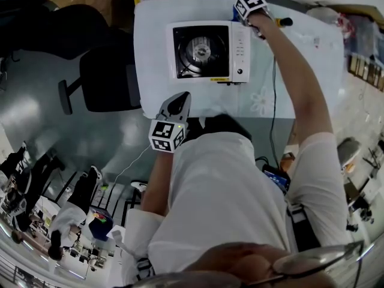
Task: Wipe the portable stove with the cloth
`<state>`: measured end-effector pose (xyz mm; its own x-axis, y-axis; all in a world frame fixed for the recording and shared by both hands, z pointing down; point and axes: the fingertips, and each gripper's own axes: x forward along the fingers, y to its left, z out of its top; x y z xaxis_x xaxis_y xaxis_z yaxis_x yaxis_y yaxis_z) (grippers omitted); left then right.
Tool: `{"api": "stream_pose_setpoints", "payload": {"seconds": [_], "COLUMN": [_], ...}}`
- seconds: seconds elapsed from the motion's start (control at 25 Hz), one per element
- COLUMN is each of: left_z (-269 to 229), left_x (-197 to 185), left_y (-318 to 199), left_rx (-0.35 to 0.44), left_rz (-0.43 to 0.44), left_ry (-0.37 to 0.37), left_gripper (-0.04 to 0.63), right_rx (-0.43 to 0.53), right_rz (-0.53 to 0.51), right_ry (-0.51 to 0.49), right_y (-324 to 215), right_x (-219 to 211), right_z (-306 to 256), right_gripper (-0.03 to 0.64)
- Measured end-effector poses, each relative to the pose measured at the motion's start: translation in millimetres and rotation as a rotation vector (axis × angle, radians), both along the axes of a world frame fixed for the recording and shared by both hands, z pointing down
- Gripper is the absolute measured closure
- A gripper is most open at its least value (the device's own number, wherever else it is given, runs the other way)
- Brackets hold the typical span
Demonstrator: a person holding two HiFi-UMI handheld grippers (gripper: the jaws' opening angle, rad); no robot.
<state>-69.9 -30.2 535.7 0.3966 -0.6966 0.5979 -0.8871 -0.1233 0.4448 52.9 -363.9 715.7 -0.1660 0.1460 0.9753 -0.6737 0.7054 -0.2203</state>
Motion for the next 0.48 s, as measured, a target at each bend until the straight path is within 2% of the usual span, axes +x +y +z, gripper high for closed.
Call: {"api": "stream_pose_setpoints", "payload": {"seconds": [0.24, 0.48], "left_z": [-6.3, -15.8], "left_x": [8.6, 21.2], "left_y": [-2.9, -6.1], "left_rx": [0.015, 0.040], "left_rz": [0.003, 0.008], "left_ry": [-0.010, -0.023], "left_gripper": [0.563, 0.563], "right_rx": [0.020, 0.058], "right_rz": [0.036, 0.044], "right_ry": [0.029, 0.004], "right_y": [-5.6, -9.0], "right_x": [17.5, 21.5], "right_z": [-4.0, -22.7], "right_gripper": [0.494, 0.494]}}
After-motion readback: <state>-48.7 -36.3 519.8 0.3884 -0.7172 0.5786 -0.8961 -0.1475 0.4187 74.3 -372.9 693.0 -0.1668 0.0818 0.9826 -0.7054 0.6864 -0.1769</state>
